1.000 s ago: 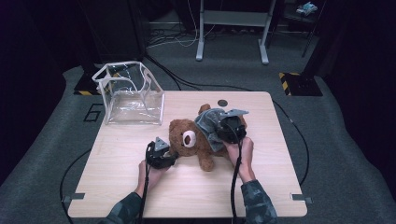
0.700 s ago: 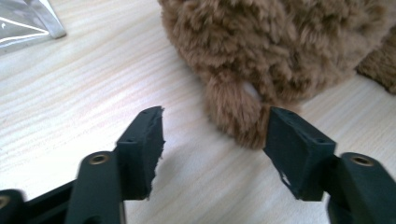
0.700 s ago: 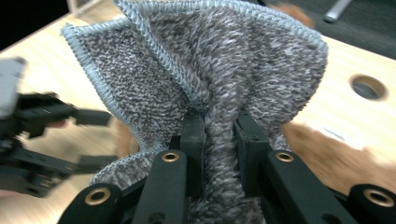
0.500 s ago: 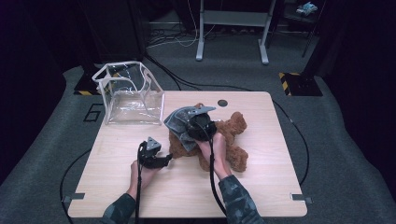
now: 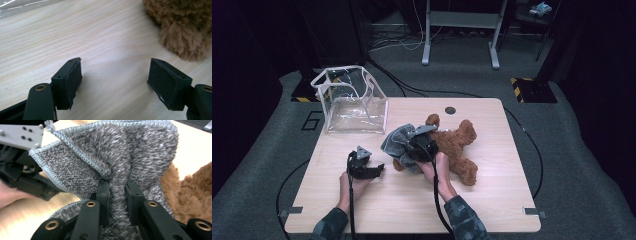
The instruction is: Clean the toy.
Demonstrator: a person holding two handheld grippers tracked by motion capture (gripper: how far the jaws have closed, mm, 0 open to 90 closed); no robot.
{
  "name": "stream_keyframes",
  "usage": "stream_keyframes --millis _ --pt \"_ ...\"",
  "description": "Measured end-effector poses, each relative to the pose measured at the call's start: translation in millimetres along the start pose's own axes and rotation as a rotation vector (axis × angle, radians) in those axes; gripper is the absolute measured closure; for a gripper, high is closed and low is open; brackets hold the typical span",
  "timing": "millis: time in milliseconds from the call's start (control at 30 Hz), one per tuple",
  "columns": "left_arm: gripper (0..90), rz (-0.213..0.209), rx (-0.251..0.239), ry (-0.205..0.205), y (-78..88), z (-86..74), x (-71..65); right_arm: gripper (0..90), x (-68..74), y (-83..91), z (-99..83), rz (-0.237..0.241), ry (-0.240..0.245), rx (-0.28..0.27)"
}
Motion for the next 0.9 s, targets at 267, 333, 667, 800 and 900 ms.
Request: stream_keyframes --millis 267,333,667,800,900 --pt "24.3 0.003 -0.014 -0.003 -2.1 0.9 -1.0 76.3 3.6 -3.7 -13.9 0.023 0.018 0.013" --pt "23.7 -0.002 -0.004 -0.008 -1.4 0.7 -1.1 76.4 5.2 -5.2 -17.1 0.021 0.014 0.028" --pt "23.2 -0.006 -0.009 -0.007 -1.7 0.8 -1.7 76.5 10.7 -22.1 -42.9 0.05 0.017 0.11" --pt "23.1 -0.008 -0.014 -0.006 -1.8 0.9 -1.9 76.4 6.6 -30.4 -58.1 0.064 0.011 0.165" --pt "23.1 -0.006 -0.011 -0.012 -1.8 0.7 -1.8 76.5 3.1 -23.0 -58.4 0.078 -0.012 0.142"
Point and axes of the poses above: each handheld gripper's, and its own axes: y roughly backward along the jaws, z roughly out of its top, x roughly to its left, the point moved 6 cm from there along -y, roughly forward along the jaws, and after that the axes turned 11 degrees about -y, right-handed, at the moved point
